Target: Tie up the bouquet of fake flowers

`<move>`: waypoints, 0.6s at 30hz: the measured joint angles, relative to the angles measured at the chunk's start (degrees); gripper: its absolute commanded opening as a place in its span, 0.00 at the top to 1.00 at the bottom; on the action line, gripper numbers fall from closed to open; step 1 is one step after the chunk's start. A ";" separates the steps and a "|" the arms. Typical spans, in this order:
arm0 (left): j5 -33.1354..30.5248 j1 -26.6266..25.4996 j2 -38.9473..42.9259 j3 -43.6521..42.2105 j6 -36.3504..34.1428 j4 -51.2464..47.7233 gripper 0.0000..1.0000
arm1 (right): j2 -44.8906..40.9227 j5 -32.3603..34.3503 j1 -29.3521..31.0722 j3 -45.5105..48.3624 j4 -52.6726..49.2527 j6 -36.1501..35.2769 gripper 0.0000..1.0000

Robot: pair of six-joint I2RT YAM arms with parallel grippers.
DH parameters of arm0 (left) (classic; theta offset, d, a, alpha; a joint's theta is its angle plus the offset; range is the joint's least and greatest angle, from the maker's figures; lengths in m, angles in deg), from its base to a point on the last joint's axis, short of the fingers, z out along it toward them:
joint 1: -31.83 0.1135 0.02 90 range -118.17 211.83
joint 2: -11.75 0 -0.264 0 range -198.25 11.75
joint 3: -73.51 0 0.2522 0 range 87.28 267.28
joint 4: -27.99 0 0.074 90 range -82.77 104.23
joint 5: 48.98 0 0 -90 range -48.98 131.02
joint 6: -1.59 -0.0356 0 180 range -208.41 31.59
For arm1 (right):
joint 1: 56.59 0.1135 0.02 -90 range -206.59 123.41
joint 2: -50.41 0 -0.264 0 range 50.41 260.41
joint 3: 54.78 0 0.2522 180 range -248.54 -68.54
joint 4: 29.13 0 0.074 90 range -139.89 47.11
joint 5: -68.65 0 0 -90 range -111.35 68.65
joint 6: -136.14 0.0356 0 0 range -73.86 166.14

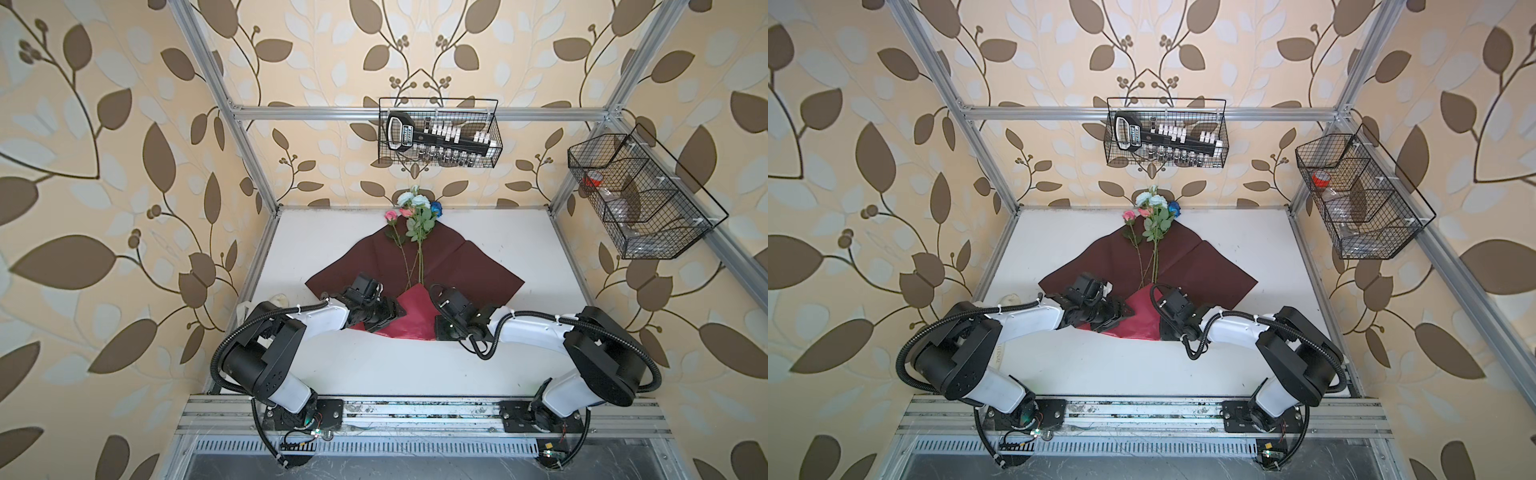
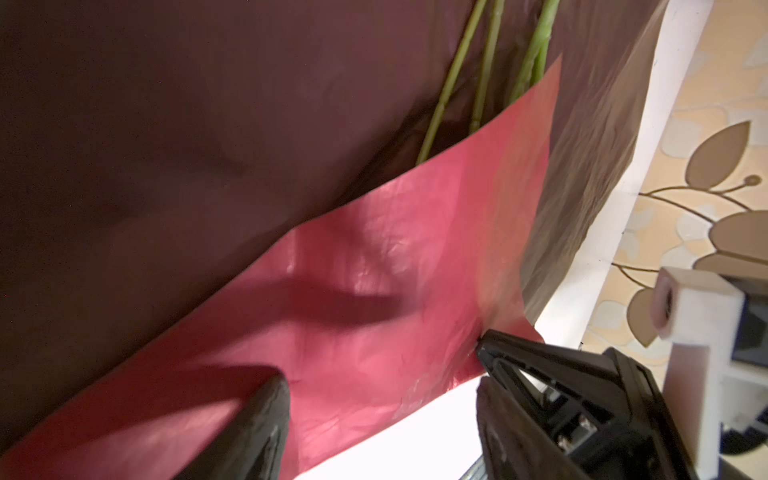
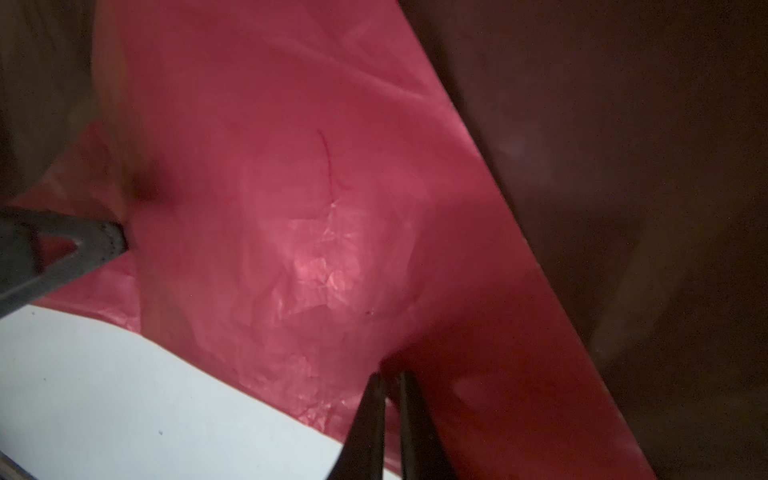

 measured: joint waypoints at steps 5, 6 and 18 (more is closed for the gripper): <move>-0.33 -1.11 1.36 -1.86 2.97 1.73 0.27 | -2.32 -0.61 -1.77 2.14 0.04 0.39 0.87; -0.61 -1.25 2.27 -2.45 3.30 1.29 0.27 | -2.75 -0.63 -1.88 2.43 -0.11 0.39 0.87; -9.88 -0.09 19.43 -2.99 0.33 -17.70 0.10 | -6.05 -0.76 -1.99 2.43 -6.12 -1.18 0.80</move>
